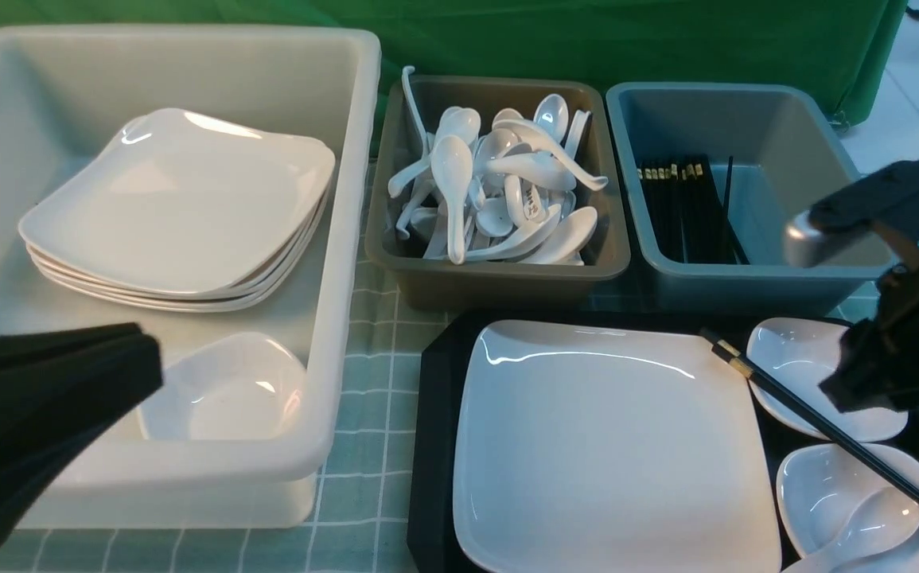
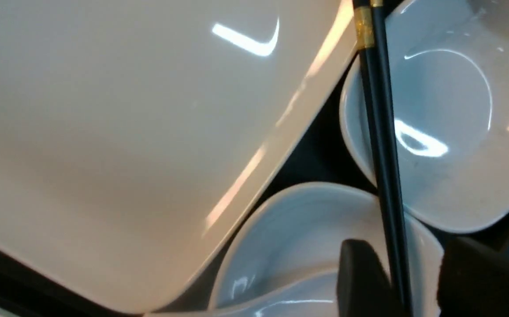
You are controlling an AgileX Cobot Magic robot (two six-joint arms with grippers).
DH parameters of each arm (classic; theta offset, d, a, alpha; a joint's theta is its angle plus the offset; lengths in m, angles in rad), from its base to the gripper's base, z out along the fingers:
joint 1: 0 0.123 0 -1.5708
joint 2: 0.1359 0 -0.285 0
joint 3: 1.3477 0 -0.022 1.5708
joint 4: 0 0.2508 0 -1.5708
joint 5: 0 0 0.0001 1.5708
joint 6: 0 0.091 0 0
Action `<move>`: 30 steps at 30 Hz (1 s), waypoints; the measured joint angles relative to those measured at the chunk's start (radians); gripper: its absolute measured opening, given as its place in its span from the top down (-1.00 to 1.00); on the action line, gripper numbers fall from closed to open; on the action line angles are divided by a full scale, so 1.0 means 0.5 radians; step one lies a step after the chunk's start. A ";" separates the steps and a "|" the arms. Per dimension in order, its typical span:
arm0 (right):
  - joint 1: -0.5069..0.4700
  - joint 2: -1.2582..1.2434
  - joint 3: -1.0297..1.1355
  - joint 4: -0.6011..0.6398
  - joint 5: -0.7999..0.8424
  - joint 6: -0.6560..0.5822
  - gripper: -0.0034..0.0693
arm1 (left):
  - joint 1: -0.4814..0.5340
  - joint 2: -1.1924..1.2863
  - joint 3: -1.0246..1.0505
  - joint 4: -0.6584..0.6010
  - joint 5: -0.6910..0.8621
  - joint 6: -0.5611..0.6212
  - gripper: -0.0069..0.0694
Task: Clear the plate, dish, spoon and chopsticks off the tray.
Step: Use the right arm to grab a pair of chopsticks from the plate
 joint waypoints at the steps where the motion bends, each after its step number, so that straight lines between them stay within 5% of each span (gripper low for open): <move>1: -0.031 0.056 -0.026 0.025 0.002 -0.022 0.02 | 0.000 -0.046 0.000 0.003 0.013 0.000 0.77; 9: -0.252 0.447 -0.126 0.516 -0.067 -0.477 -0.08 | 0.000 -0.176 0.000 0.052 0.046 0.000 0.77; 30: -0.307 0.689 -0.146 0.507 -0.283 -0.536 -0.08 | 0.000 -0.176 0.000 0.059 0.037 -0.007 0.77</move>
